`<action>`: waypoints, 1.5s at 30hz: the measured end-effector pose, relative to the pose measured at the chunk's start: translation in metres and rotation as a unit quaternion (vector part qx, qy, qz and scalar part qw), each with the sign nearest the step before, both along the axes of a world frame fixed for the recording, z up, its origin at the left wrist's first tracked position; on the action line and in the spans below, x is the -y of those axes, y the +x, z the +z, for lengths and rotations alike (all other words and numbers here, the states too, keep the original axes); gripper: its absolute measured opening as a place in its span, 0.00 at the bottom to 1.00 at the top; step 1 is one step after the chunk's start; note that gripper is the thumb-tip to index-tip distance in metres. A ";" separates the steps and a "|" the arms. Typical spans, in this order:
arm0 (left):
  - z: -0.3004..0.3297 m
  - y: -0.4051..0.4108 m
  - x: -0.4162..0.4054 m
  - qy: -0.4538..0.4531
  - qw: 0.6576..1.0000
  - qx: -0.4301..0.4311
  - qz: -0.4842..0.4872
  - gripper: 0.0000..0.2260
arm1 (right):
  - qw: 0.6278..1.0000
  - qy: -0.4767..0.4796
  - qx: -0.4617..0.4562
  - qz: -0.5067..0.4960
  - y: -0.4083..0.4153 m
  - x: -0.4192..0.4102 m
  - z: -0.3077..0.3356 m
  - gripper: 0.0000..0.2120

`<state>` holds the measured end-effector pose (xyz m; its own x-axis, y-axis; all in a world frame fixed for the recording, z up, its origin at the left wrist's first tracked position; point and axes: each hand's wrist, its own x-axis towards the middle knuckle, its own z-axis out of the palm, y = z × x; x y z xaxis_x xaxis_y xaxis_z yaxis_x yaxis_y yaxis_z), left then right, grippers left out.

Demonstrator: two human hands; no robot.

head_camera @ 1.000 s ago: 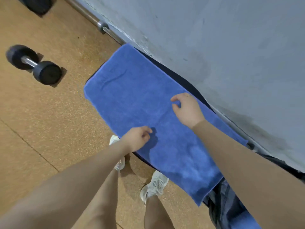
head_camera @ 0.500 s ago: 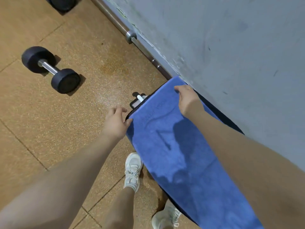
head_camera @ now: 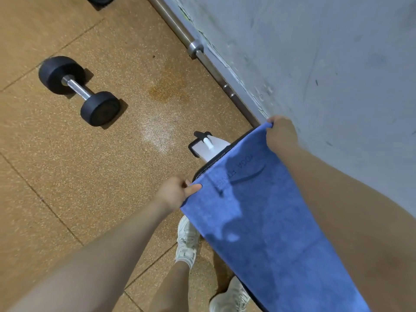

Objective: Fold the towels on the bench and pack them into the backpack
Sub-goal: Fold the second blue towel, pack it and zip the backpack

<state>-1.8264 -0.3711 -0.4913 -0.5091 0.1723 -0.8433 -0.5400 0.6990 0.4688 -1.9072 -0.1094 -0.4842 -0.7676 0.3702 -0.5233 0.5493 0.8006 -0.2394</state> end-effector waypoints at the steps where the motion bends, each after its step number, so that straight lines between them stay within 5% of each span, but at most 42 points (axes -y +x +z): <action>1: 0.001 -0.001 0.003 0.021 0.999 0.003 0.025 0.13 | 1.000 -0.004 -0.006 -0.006 -0.001 0.000 0.001 0.11; 7: 0.024 -0.028 0.022 0.012 0.987 -0.090 0.132 0.12 | 0.977 -0.134 -0.137 -0.095 -0.023 0.018 0.020 0.18; 11: 0.057 -0.051 0.038 0.004 0.967 -0.190 0.171 0.10 | 0.966 -0.119 -0.208 -0.097 -0.047 0.031 0.062 0.07; 15: 0.094 -0.047 0.036 0.023 0.968 -0.217 0.124 0.08 | 0.964 -0.132 -0.217 -0.081 -0.033 0.026 0.101 0.09; 19: 0.125 -0.016 0.011 0.099 0.972 -0.188 0.106 0.08 | 0.940 -0.228 -0.159 -0.197 0.022 0.012 0.127 0.08; 27: 0.140 0.098 -0.058 0.147 0.974 -0.163 -0.061 0.08 | 0.930 -0.215 -0.133 -0.268 0.151 -0.064 0.125 0.04; 31: 0.140 0.155 -0.094 0.160 0.970 -0.139 -0.121 0.05 | 0.944 -0.176 -0.113 -0.257 0.217 -0.106 0.107 0.17; 35: 0.149 0.206 -0.136 0.175 0.963 -0.125 -0.164 0.07 | 0.923 -0.193 -0.098 -0.319 0.277 -0.145 0.097 0.06; 38: 0.151 0.238 -0.166 0.178 0.956 -0.096 -0.215 0.07 | 0.906 -0.202 -0.085 -0.362 0.315 -0.170 0.094 0.09; 42: 0.140 0.269 -0.199 0.168 0.929 -0.045 -0.328 0.05 | 0.870 -0.232 -0.074 -0.430 0.364 -0.191 0.075 0.07; 45: 0.123 0.282 -0.217 0.093 0.869 -0.025 -0.485 0.08 | 0.837 -0.245 -0.079 -0.482 0.394 -0.193 0.053 0.06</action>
<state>-1.5442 -0.1545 -0.3687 -0.0828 0.6724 -0.7355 0.2855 0.7231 0.6289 -1.5131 0.0834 -0.4313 -0.3088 0.6281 -0.7143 0.8145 -0.2131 -0.5395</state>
